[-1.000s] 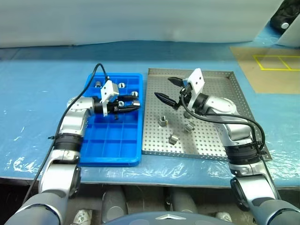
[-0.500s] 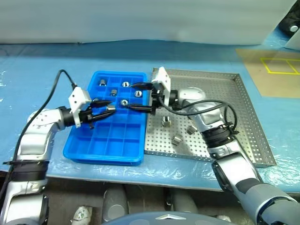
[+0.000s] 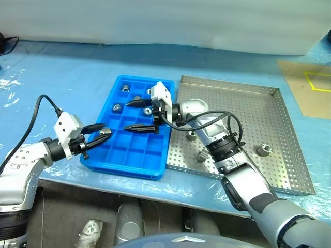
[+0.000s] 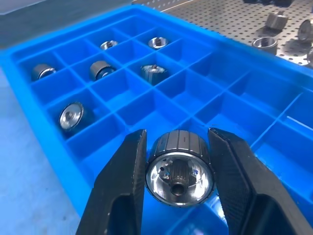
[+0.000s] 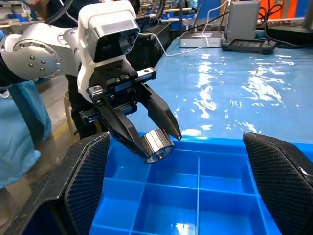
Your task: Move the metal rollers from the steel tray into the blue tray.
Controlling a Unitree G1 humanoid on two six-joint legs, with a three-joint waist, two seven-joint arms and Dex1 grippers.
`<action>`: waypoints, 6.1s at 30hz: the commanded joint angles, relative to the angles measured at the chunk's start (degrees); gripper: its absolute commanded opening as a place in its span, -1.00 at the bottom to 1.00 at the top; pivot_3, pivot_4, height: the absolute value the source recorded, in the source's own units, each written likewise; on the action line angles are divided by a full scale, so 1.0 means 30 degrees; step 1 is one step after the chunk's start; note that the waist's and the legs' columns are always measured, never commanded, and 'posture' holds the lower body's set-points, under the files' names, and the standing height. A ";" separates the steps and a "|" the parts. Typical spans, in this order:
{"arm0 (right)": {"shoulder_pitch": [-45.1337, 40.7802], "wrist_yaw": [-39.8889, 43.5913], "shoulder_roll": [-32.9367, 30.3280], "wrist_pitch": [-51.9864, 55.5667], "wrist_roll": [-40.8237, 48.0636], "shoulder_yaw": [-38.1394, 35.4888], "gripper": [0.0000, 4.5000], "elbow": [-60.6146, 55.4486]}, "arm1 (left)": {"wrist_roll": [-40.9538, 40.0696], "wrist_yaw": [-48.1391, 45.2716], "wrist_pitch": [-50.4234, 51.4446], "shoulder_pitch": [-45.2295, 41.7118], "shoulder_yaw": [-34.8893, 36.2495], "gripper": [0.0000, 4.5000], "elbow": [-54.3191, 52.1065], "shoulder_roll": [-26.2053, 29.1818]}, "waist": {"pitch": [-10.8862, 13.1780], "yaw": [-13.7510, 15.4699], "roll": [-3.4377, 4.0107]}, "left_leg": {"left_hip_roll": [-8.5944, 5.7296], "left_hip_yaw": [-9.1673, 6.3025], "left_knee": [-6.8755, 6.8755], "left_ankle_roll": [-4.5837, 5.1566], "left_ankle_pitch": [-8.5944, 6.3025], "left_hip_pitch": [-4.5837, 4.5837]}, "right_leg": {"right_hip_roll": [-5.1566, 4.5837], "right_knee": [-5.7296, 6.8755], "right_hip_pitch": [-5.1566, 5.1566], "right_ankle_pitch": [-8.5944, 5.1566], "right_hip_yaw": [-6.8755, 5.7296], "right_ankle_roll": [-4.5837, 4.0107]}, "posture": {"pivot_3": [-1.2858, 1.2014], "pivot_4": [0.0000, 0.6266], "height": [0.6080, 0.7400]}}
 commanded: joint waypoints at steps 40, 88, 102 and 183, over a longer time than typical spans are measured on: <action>0.3931 -0.4205 -0.5575 0.2589 -0.0142 -0.4273 1.00 -0.6390 | 0.3732 -0.4170 -0.7890 -1.7501 -0.8072 0.59 1.7351 -0.6254 | -0.0009 -0.0682 -0.0016 | -0.0056 -0.0136 0.0072 -0.0259 0.0165 0.0013 | 0.0014 0.0181 0.0057 -0.0018 0.0048 -0.0032 | -0.07 -0.52 1.00; 1.3419 -1.2017 -0.8200 0.7761 0.2192 -0.8482 1.00 -1.7648 | 1.4567 -0.4887 -1.4935 -2.3125 -1.2676 0.37 2.9931 -1.0380 | -0.0014 -0.3785 -0.0016 | -0.0109 0.0155 0.0070 0.0150 -0.0084 0.0376 | 0.0019 -0.0161 0.0363 0.0020 0.0252 0.0033 | -0.43 -0.52 1.00; 1.3288 -1.2021 -0.8280 0.7641 0.2450 -0.8218 1.00 -1.7503 | 1.4211 -0.4760 -1.5010 -2.3019 -1.2184 -0.17 2.9891 -1.0517 | -0.0012 -0.3784 -0.0017 | -0.0111 0.0163 0.0063 0.0160 -0.0092 0.0365 | 0.0015 -0.0183 0.0361 0.0018 0.0249 0.0035 | -0.42 -0.52 1.00; 0.3707 -0.2645 -0.4468 0.1726 0.0097 -0.1394 1.00 -0.5036 | 0.3533 -0.1378 -0.3278 -0.8856 -0.5265 0.72 1.1289 -0.2431 | -0.0002 -0.0627 -0.0017 | -0.0062 0.0131 -0.0225 -0.0177 0.0114 0.0288 | 0.0018 0.0014 0.0086 -0.0014 0.0130 -0.0022 | 0.10 -0.52 1.00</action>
